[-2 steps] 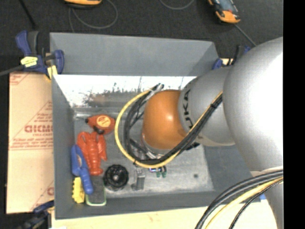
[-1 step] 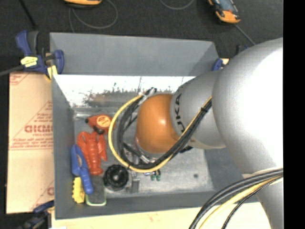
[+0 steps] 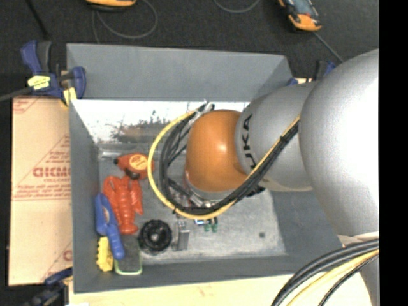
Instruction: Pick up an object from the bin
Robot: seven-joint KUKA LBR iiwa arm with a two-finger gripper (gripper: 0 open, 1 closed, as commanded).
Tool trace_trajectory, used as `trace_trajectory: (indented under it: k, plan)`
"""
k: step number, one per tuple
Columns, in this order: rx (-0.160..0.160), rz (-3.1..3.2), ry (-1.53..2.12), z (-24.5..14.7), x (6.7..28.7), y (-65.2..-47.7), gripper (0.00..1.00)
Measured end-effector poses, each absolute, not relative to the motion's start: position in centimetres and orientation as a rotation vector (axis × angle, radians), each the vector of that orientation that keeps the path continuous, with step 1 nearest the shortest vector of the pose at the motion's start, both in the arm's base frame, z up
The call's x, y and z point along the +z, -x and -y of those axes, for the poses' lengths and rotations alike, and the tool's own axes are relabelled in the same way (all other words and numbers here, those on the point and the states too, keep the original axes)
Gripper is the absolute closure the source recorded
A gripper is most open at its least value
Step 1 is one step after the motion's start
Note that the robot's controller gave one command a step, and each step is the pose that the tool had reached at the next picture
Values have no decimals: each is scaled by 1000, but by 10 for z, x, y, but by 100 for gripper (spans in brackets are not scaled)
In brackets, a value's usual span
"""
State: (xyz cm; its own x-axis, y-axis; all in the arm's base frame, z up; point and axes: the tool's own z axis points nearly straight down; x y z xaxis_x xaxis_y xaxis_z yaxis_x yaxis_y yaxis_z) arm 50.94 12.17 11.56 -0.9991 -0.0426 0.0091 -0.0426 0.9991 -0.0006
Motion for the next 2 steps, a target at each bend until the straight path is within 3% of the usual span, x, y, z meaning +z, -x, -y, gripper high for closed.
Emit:
trace_trajectory:
  k: [1, 2]
  plan:
    - [-3, 3154, -130, -117, 140, -506, 0]
    - [-1, 3143, -154, -128, 92, -495, 0]
